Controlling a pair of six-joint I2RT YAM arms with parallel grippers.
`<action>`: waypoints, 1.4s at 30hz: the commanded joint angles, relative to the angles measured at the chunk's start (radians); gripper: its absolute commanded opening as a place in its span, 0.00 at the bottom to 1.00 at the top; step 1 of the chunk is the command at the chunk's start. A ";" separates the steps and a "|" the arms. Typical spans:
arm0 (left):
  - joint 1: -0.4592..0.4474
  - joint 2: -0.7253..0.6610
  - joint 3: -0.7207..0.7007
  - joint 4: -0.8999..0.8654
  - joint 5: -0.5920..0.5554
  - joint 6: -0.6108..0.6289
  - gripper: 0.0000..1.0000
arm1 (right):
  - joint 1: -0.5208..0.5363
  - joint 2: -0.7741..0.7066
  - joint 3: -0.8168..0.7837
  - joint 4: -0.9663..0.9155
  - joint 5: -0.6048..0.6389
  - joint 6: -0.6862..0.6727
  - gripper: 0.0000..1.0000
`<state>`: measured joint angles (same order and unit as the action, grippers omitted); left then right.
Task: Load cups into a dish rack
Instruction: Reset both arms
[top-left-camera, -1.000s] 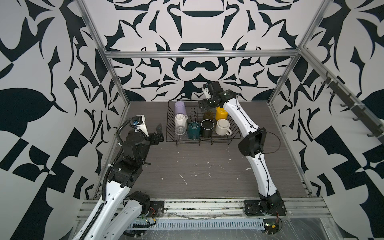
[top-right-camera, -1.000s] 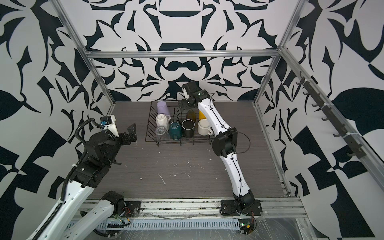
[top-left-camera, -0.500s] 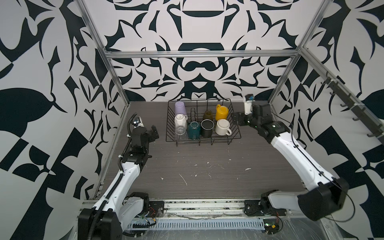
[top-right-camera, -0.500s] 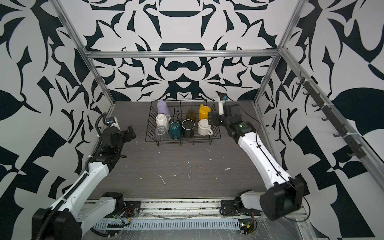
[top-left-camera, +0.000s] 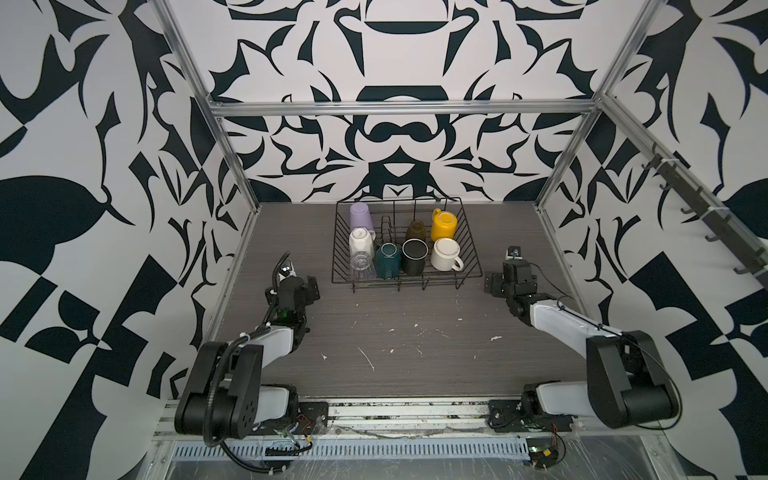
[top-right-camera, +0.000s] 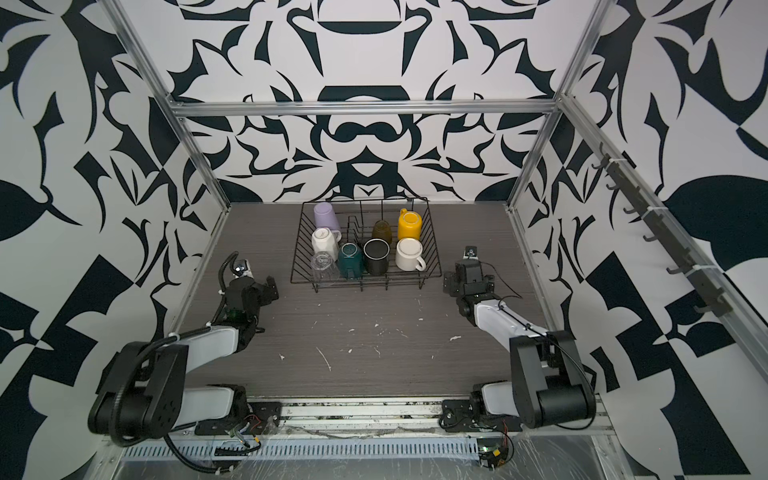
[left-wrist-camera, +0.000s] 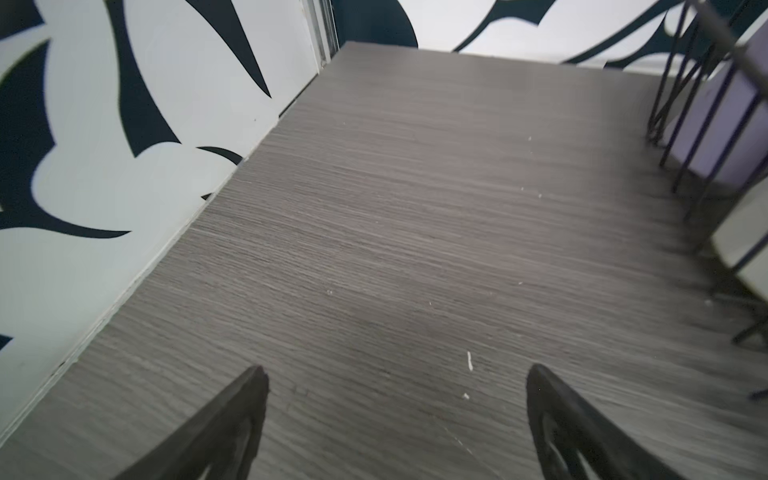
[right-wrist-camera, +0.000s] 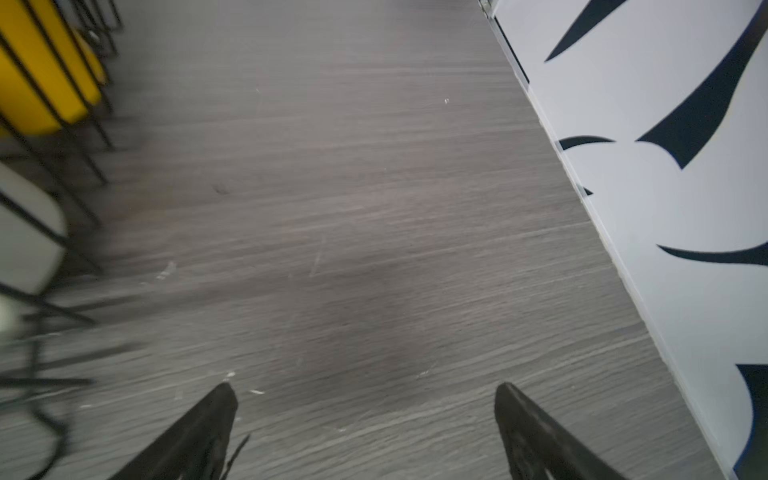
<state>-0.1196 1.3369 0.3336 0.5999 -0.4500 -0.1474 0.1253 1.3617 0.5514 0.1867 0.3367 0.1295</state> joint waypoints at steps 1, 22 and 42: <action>0.005 0.034 0.045 0.115 -0.022 0.048 0.99 | -0.011 0.063 -0.078 0.395 0.042 -0.071 1.00; 0.014 0.296 -0.112 0.747 -0.039 0.157 0.99 | -0.009 0.194 -0.216 0.766 -0.025 -0.115 1.00; 0.017 0.280 -0.092 0.678 -0.033 0.144 0.99 | -0.015 0.185 -0.255 0.828 -0.042 -0.106 1.00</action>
<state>-0.1066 1.6161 0.2279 1.2522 -0.4786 -0.0059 0.1089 1.5654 0.2764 0.9924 0.2234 -0.0029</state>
